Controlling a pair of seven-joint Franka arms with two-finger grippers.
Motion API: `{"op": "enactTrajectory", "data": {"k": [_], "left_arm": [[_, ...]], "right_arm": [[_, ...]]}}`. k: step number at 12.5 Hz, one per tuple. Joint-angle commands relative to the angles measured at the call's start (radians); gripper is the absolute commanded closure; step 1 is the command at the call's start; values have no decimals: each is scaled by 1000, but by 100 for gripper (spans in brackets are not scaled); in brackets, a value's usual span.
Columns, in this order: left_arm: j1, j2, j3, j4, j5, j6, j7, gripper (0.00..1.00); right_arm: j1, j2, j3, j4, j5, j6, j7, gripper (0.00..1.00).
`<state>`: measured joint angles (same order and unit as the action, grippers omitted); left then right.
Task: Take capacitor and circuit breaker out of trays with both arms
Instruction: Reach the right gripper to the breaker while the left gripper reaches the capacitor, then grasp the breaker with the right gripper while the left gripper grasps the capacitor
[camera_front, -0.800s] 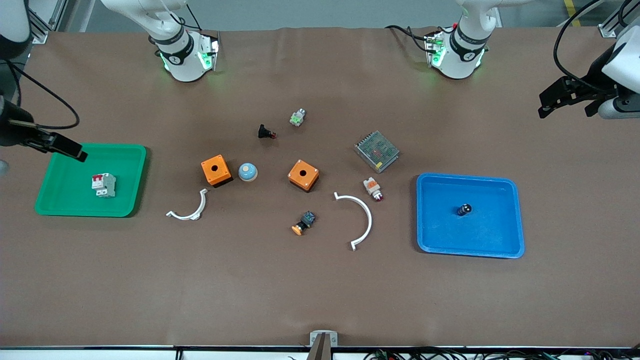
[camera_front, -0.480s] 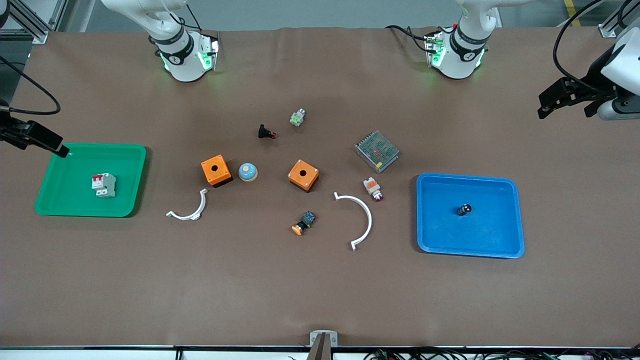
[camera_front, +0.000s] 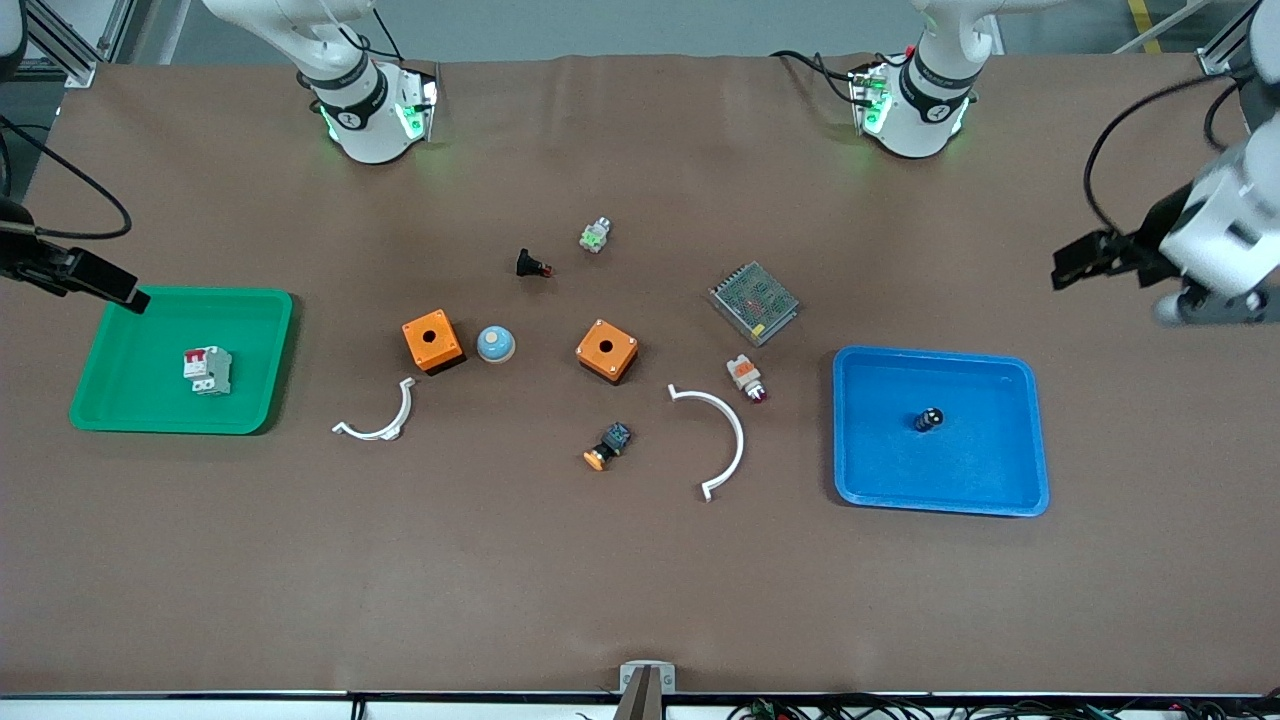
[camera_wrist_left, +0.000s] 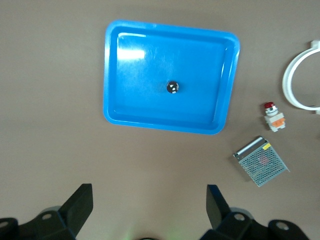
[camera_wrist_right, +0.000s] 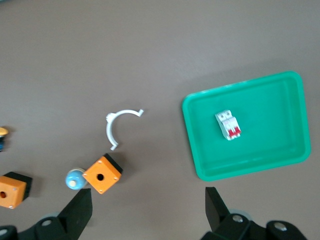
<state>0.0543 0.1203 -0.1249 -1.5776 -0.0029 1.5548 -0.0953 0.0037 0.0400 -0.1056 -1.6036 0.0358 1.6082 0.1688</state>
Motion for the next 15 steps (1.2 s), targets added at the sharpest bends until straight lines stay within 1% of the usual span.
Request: {"op": "enactTrajectory", "data": {"k": [1,2,3,4,5,7,8,10,13,15], "left_arm": [[7,73,-2,-62,17,139,5,0],[9,73,-2,-134,17,233,5,0],[10,73,-4,-213,15,342,5,0],[12,79,-4,-284,15,452,5,0],[12,100,-4,-329,15,547,5,0],[10,165,-5,-381,12,699,3,1],[10,198,-7,-404,6,778,2,5],[7,266,-10,-410,6,872,0,12],[1,341,-15,-407,4,938,-1,22],[-4,357,-15,-407,6,941,0,22]], "right_arm": [[-77,0,7,-116,-5,103,-84,0],[-105,10,7,-178,-7,181,-135,0],[-152,27,7,-250,-5,287,-197,0],[-175,59,7,-307,-5,382,-281,0],[-207,98,7,-346,-5,457,-348,0],[-241,182,7,-381,-5,576,-460,0],[-260,219,7,-387,-5,614,-509,0],[-274,283,7,-389,-5,677,-601,0],[-287,362,7,-391,-5,734,-672,0],[-291,371,7,-427,-5,769,-725,0]]}}
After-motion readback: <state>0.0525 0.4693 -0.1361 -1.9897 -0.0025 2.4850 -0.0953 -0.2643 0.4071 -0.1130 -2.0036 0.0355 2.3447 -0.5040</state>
